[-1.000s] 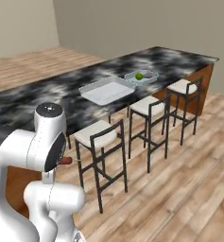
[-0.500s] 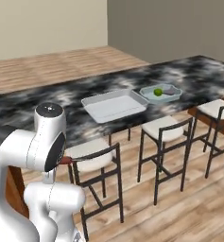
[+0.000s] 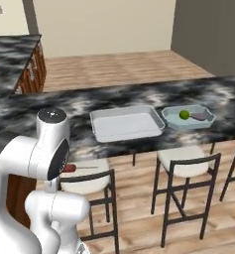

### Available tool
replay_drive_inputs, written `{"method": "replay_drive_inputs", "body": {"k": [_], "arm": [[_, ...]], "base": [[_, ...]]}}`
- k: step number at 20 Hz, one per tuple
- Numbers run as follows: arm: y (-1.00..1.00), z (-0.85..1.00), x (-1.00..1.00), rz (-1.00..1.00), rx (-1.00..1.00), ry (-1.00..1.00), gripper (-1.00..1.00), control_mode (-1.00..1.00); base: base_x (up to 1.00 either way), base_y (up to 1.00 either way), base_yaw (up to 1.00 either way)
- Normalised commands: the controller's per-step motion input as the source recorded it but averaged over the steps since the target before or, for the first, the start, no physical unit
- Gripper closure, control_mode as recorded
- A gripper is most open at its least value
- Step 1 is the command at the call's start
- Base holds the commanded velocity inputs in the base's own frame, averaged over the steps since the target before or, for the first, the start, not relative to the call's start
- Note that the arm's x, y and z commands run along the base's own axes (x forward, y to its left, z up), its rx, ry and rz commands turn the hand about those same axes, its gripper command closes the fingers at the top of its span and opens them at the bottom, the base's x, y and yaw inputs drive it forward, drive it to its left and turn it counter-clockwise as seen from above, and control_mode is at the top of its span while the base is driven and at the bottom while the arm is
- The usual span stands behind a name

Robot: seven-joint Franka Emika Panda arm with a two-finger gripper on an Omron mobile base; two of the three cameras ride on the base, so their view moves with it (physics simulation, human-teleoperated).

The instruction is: Place the cold items (eggplant and lime) from the fridge in one tupperware on the dining counter. Place the warm items (kebab skewer and hot dog) in the stove area in another tupperware.

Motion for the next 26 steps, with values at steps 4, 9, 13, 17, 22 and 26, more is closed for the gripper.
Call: {"method": "replay_drive_inputs", "body": {"k": [4,9,13,17,22,26], "arm": [[0.00,0.00,0.00,0.00,0.00,0.00,1.00,1.00],[0.00,0.00,0.00,0.00,0.00,0.00,1.00,1.00],[0.00,0.00,0.00,0.00,0.00,0.00,1.00,1.00],[0.00,0.00,0.00,0.00,0.00,0.00,1.00,1.00],[0.00,0.00,0.00,0.00,0.00,0.00,1.00,1.00],[0.00,0.00,0.00,0.00,0.00,0.00,1.00,1.00]], "base": [[0.06,-0.84,0.47],[0.21,-0.76,0.44],[0.28,-0.60,0.41],[0.51,-0.31,0.34],[0.66,-0.18,0.34],[0.30,-0.60,0.38]]}}
